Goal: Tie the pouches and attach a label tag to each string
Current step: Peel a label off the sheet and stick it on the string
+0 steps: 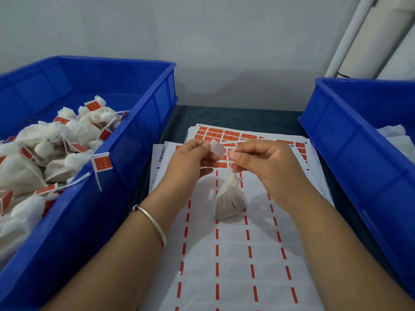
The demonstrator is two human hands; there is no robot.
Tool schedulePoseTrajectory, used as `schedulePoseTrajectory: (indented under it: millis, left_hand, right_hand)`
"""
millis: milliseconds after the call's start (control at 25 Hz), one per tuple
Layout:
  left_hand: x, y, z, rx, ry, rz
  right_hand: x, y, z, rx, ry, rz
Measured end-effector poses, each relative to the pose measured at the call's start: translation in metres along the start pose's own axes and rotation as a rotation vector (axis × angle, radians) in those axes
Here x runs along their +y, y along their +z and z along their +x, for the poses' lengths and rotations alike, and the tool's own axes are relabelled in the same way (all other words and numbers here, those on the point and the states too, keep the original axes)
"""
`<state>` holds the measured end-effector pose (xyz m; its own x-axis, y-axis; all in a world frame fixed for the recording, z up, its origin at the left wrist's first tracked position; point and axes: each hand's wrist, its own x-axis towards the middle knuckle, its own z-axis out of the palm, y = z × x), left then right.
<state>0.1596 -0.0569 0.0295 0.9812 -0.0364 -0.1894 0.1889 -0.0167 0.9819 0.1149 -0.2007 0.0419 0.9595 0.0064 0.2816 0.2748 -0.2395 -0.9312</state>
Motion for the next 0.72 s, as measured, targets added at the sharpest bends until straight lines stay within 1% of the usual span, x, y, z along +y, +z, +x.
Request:
schedulePoseTrajectory:
  millis: [80,200,400,720]
  left_hand:
    - [0.001,0.006,-0.006,-0.093,-0.033,0.012]
    - [0.004,0.012,-0.014,-0.15,-0.105,0.009]
    - [0.008,0.013,-0.019,-0.19,-0.173,-0.052]
    - [0.007,0.012,-0.019,-0.213,-0.145,-0.08]
  right_hand:
    - [0.001,-0.001,0.001,0.04,-0.036,-0.077]
    - [0.004,-0.003,0.002,0.12,-0.008,-0.11]
    - [0.006,-0.006,0.003,0.153,0.052,-0.084]
    - [0.01,-0.007,0.005,0.149,0.051,-0.107]
